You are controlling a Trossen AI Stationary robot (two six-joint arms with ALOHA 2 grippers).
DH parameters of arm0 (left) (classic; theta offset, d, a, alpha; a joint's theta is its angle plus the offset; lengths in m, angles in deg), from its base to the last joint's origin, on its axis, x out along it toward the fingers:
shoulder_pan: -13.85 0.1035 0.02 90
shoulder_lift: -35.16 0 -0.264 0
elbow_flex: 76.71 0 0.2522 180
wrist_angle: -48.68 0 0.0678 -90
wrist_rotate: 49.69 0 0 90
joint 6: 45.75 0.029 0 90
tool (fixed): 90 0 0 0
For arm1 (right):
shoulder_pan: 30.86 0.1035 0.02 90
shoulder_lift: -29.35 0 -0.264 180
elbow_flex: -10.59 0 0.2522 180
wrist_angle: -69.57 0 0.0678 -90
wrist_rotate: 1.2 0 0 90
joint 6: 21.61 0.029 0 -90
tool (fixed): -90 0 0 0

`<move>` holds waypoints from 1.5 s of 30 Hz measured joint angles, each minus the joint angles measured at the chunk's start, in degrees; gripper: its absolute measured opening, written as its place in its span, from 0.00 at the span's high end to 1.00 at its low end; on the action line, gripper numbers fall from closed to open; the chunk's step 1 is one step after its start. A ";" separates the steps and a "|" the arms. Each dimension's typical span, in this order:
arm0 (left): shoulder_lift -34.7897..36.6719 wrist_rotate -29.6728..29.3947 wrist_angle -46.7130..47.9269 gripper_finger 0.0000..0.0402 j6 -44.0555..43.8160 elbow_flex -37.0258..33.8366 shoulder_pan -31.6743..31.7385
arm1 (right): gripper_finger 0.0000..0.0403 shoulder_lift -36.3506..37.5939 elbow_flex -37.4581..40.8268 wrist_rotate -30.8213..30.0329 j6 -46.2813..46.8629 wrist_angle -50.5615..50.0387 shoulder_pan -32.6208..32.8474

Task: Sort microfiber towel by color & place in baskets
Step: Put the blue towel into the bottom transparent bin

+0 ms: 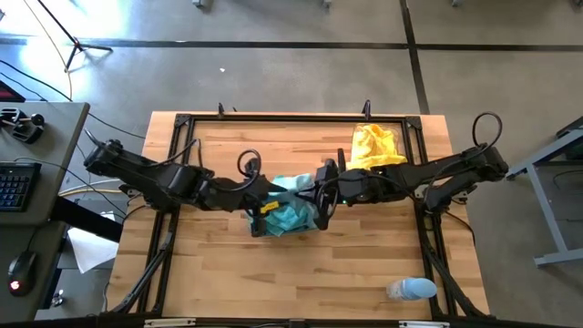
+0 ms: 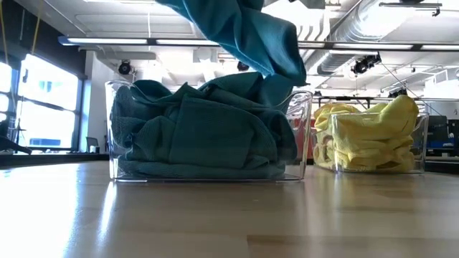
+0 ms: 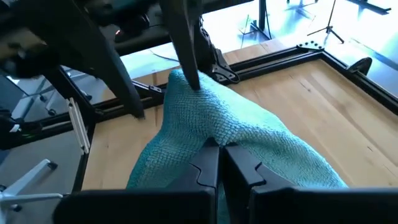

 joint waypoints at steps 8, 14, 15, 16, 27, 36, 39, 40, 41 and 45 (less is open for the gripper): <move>-4.15 0.71 -2.23 0.66 0.67 -0.02 2.00 | 1.00 0.00 0.00 2.18 -2.87 1.64 0.54; -5.97 0.80 -2.23 0.66 1.29 0.02 2.73 | 1.00 -0.09 0.02 1.89 -4.02 1.60 1.56; -6.22 0.79 -2.23 0.66 1.57 0.02 2.86 | 1.00 -0.09 0.02 1.91 -4.02 1.59 1.57; -6.31 0.78 -2.11 0.66 1.65 0.02 2.89 | 1.00 -0.09 0.02 1.96 -4.02 1.55 1.60; -6.34 0.82 2.90 0.72 -2.27 0.02 2.96 | 1.00 -0.09 0.02 2.31 -4.91 1.64 1.64; -6.00 1.64 5.46 0.98 -3.69 0.02 2.96 | 1.00 -0.07 0.02 2.30 -2.53 1.66 1.51; -6.09 1.37 6.38 0.98 -1.20 0.65 2.96 | 0.96 0.00 0.02 2.34 -1.00 1.28 1.51; -6.10 1.24 7.26 0.99 -0.90 1.14 2.96 | 0.93 0.00 0.02 2.35 -0.99 1.12 1.52; -6.10 0.97 8.44 0.99 -0.83 1.91 3.03 | 0.90 0.01 0.01 2.37 -1.01 0.88 1.56; -6.10 -2.53 16.04 0.99 -1.75 6.92 3.44 | 0.78 0.43 -0.04 2.41 0.33 -2.32 1.57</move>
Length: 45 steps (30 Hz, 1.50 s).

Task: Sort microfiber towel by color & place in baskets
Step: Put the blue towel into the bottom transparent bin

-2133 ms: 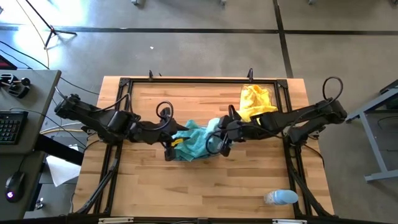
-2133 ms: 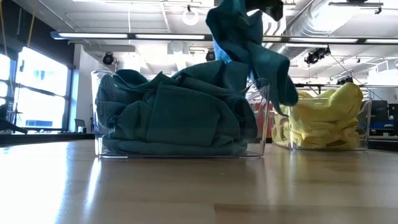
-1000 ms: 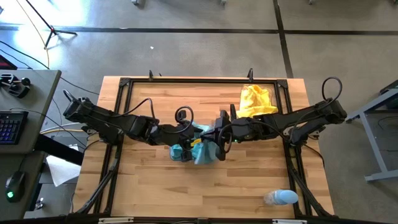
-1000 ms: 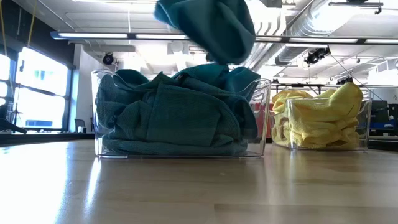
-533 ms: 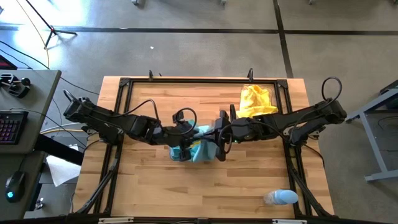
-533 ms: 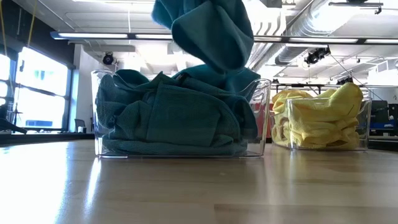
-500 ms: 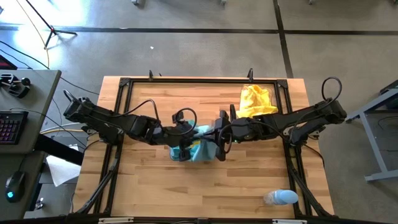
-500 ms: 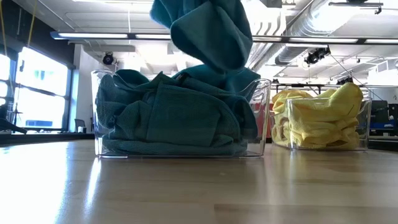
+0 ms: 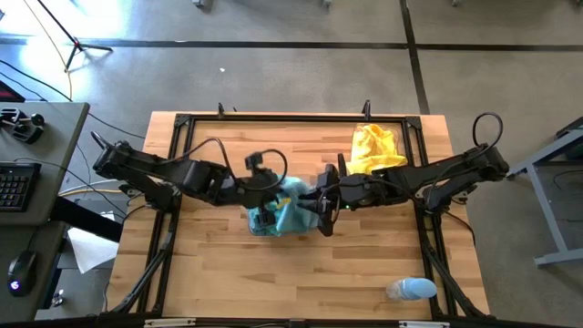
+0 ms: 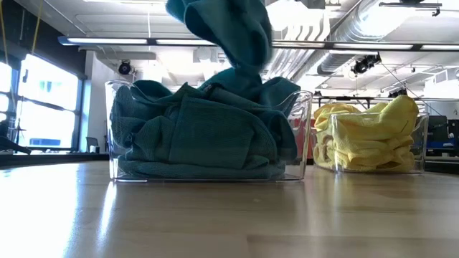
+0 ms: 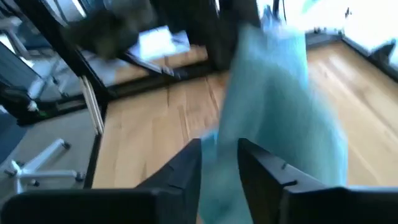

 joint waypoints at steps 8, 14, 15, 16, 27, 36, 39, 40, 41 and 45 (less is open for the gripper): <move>0.06 3.45 20.48 1.00 -5.56 11.01 -0.31 | 0.67 1.03 -0.03 -0.11 8.84 -13.88 0.70; 0.07 7.68 29.89 1.00 -9.75 13.76 -1.07 | 0.67 0.88 -0.03 -1.36 14.49 -22.38 2.58; 0.08 8.11 30.28 1.00 -10.31 13.78 -1.12 | 0.67 0.86 -0.03 -2.12 15.03 -22.82 2.96; 0.07 8.73 30.40 1.00 -10.58 13.78 -1.11 | 0.67 0.86 -0.03 -3.05 15.20 -23.12 3.33; -9.98 9.25 26.40 1.00 -8.99 13.80 0.82 | 0.67 0.86 -0.03 -9.69 15.24 -23.09 5.01; -22.75 16.06 20.46 1.00 -7.15 13.72 3.16 | 0.67 0.86 -0.03 -9.63 18.01 -23.69 5.27; -25.49 16.54 18.09 1.00 -7.54 13.72 3.69 | 0.67 0.86 -0.03 -9.82 19.62 -24.56 6.17; -26.21 16.64 17.50 1.00 -8.25 13.72 4.01 | 0.67 0.86 -0.02 -9.81 20.53 -25.17 6.60; -26.77 16.69 17.06 1.00 -9.40 13.72 4.40 | 0.67 0.86 -0.02 -9.81 21.57 -25.89 7.15; -28.42 18.14 14.99 1.00 -12.10 12.92 6.06 | 0.67 0.88 0.00 -9.76 26.56 -29.85 9.64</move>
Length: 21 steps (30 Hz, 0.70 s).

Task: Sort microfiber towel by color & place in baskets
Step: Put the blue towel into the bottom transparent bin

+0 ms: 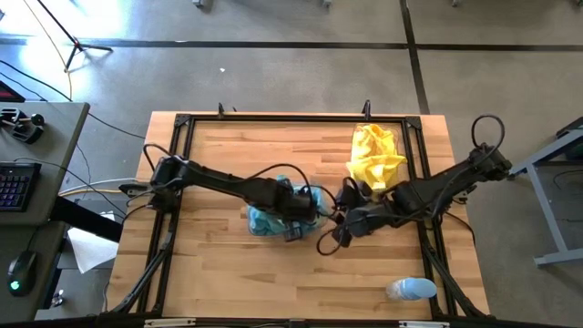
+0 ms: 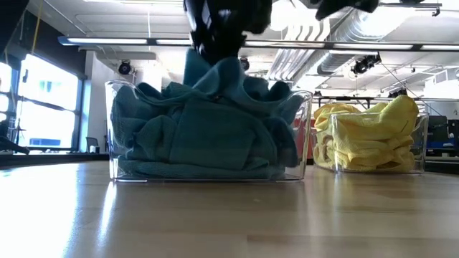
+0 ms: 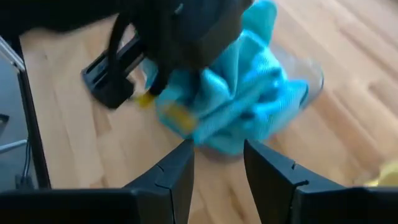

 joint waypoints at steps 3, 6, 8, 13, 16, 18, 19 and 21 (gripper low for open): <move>0.00 3.06 -4.70 1.00 -1.45 -3.35 1.46 | 0.67 -0.02 0.05 0.34 4.31 -3.20 2.30; 0.31 6.47 -9.97 1.00 -3.72 -7.62 3.12 | 0.67 -0.05 0.07 0.35 7.94 -5.27 4.92; 0.44 7.94 -13.85 1.00 -6.11 -10.30 4.22 | 0.67 -0.07 0.07 -1.05 10.39 -6.18 6.65; 0.60 10.18 -21.97 1.00 -11.19 -15.83 6.25 | 0.67 -0.07 0.07 -5.56 14.10 -6.75 10.41; 0.60 10.14 -26.39 0.99 -11.92 -17.95 6.62 | 0.67 -0.07 0.07 -7.14 15.16 -7.15 11.86; 0.60 10.01 -27.20 0.98 -11.51 -18.24 6.62 | 0.67 -0.07 0.07 -7.43 16.23 -7.76 12.45; 0.60 9.99 -27.29 0.97 -10.85 -18.24 6.58 | 0.67 -0.07 0.07 -7.48 16.84 -7.98 12.69; 0.56 9.87 -28.07 0.97 -10.11 -18.27 6.38 | 0.67 -0.07 0.07 -7.52 17.15 -8.55 12.96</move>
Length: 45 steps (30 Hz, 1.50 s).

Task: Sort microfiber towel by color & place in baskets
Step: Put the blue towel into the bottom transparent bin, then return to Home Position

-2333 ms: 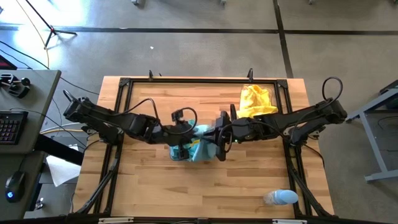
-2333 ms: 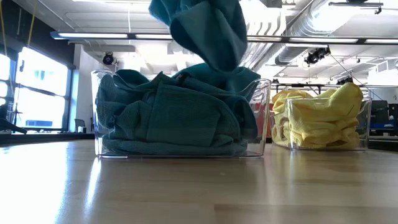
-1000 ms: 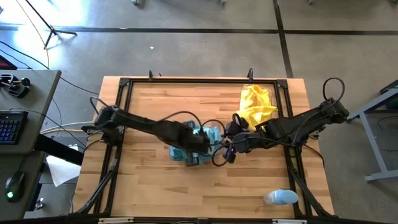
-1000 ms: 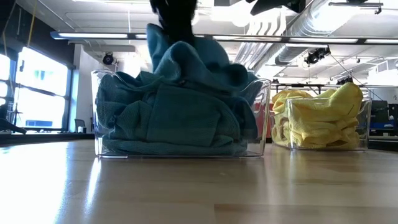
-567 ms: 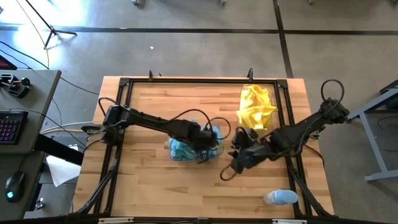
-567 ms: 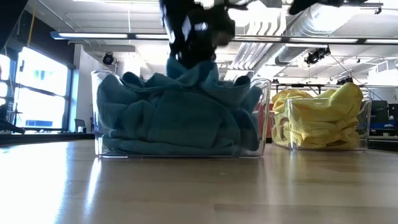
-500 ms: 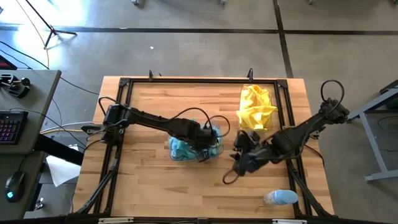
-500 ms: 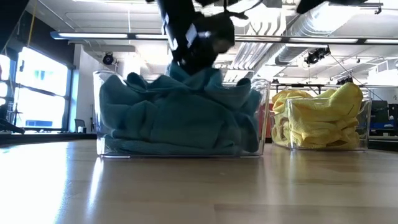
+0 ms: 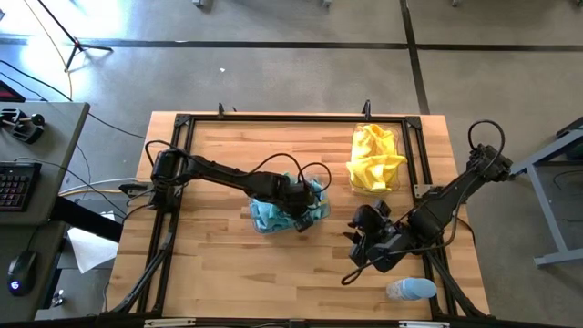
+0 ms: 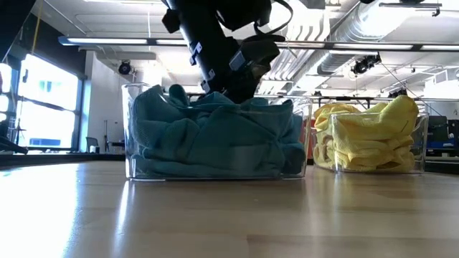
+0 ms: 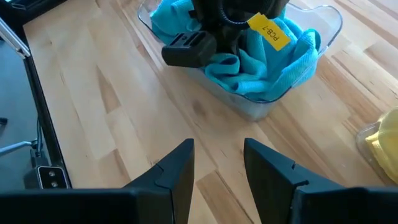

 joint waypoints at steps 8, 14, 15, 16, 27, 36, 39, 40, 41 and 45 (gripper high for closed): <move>-0.19 2.12 -3.27 0.88 2.36 -0.11 -0.18 | 0.67 0.00 0.00 -0.02 -0.26 -0.56 0.00; -0.19 2.71 -3.54 0.75 2.70 -0.11 -0.33 | 0.67 0.00 0.00 -0.04 -0.25 -1.59 0.00; -0.19 2.80 -3.53 0.73 2.68 -0.11 -0.33 | 0.67 0.00 0.00 -0.04 -0.23 -1.87 0.00; -0.12 3.16 -3.51 0.72 2.65 -0.11 -0.33 | 0.67 0.00 0.00 -0.04 -0.24 -2.05 0.00; 9.14 4.92 -0.23 0.68 1.20 -0.15 -0.35 | 0.67 0.00 -0.02 -1.04 -0.25 -4.20 0.00; 16.86 1.77 3.56 0.68 1.60 -0.04 -0.38 | 0.67 0.00 -0.02 -3.58 -0.43 -4.60 0.00; 18.84 0.42 5.34 0.68 1.63 -0.04 -0.38 | 0.67 0.00 -0.02 -3.65 -0.43 -4.72 0.00; 19.52 0.22 5.85 0.68 1.70 -0.04 -0.38 | 0.67 0.00 -0.02 -3.65 -0.43 -4.78 0.00; 20.23 0.16 5.85 0.68 1.98 -0.04 -0.38 | 0.67 0.00 -0.02 -3.65 -0.43 -4.84 0.00; 23.23 -0.12 6.48 0.68 2.12 -0.04 -0.95 | 0.67 0.00 -0.02 -3.57 -0.43 -4.78 -0.13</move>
